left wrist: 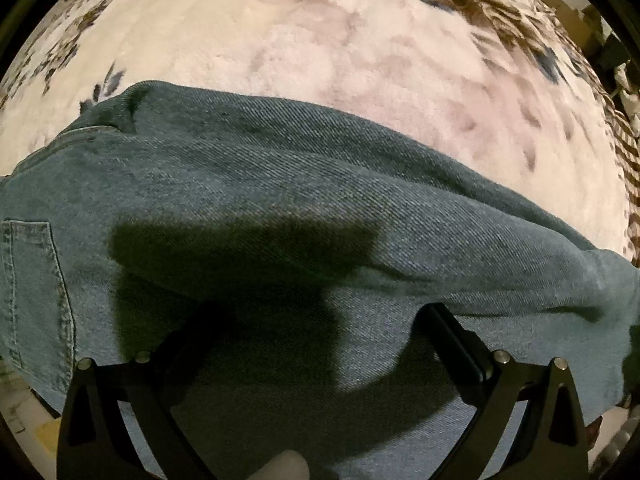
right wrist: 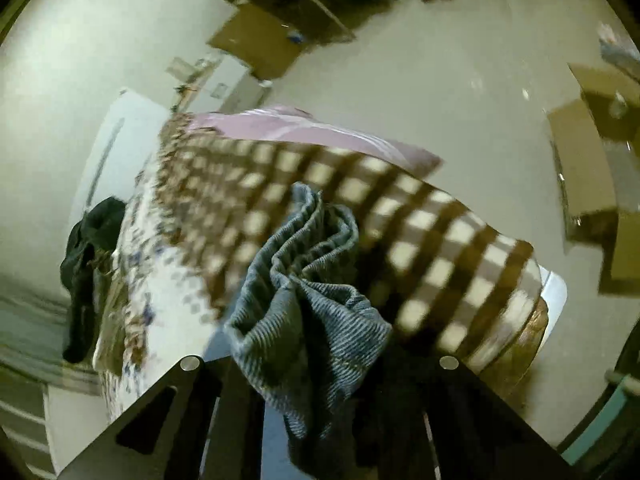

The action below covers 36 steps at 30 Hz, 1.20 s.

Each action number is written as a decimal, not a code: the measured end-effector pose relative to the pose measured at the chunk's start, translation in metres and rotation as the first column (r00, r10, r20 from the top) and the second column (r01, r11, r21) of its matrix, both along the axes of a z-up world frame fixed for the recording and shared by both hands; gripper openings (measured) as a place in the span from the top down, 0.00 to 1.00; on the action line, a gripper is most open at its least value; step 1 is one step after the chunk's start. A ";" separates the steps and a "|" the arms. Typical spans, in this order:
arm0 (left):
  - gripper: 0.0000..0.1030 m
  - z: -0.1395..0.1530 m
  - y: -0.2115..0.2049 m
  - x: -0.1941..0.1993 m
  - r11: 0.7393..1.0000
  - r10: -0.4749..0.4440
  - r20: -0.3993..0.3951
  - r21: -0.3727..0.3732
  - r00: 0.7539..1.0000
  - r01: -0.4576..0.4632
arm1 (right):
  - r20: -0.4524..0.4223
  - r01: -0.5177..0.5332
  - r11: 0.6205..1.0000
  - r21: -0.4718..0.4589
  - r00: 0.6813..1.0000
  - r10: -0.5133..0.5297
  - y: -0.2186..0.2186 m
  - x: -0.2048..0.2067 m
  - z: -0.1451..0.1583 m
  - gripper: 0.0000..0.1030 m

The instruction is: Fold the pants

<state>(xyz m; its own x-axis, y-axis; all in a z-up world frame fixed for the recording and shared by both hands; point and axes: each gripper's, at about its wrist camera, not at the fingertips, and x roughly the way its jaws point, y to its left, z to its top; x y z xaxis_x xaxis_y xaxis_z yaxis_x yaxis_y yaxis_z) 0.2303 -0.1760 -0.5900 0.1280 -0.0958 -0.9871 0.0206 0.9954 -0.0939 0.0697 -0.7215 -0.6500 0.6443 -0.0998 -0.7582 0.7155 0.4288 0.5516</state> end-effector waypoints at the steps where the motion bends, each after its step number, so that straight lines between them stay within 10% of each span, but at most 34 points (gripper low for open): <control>1: 0.00 0.001 0.000 0.000 1.000 -0.008 -0.006 -0.003 1.000 0.008 | 0.010 -0.012 1.000 -0.007 1.000 0.012 0.006 0.002 0.008 0.89; 6: 0.00 0.035 0.027 -0.006 0.987 0.020 0.012 -0.162 1.000 -0.018 | 0.089 -0.123 0.991 -0.061 0.988 0.128 0.058 0.024 0.066 0.90; 13: 0.00 0.099 0.114 -0.028 0.980 0.053 0.117 -0.197 0.992 -0.029 | 0.137 -0.393 0.915 -0.094 0.905 0.403 0.192 0.082 0.110 0.90; 26: 0.00 0.088 0.300 -0.061 0.974 0.202 0.102 -0.127 0.974 -0.189 | -0.121 -0.759 0.651 -0.007 0.647 0.753 0.494 0.160 -0.034 0.90; 29: 0.00 0.074 0.325 -0.067 0.963 0.248 0.061 -0.124 0.967 -0.239 | -0.265 -0.796 0.605 -0.020 0.587 0.765 0.521 0.167 -0.054 0.83; 32: 0.00 0.068 0.335 -0.067 0.951 0.278 0.031 -0.151 0.960 -0.271 | -0.201 -0.827 0.557 0.073 0.535 0.820 0.521 0.167 -0.038 0.49; 36: 0.00 0.072 0.315 -0.053 0.945 0.238 0.038 -0.238 0.970 -0.223 | -0.100 -0.793 0.598 0.116 0.590 0.801 0.485 0.146 0.005 0.35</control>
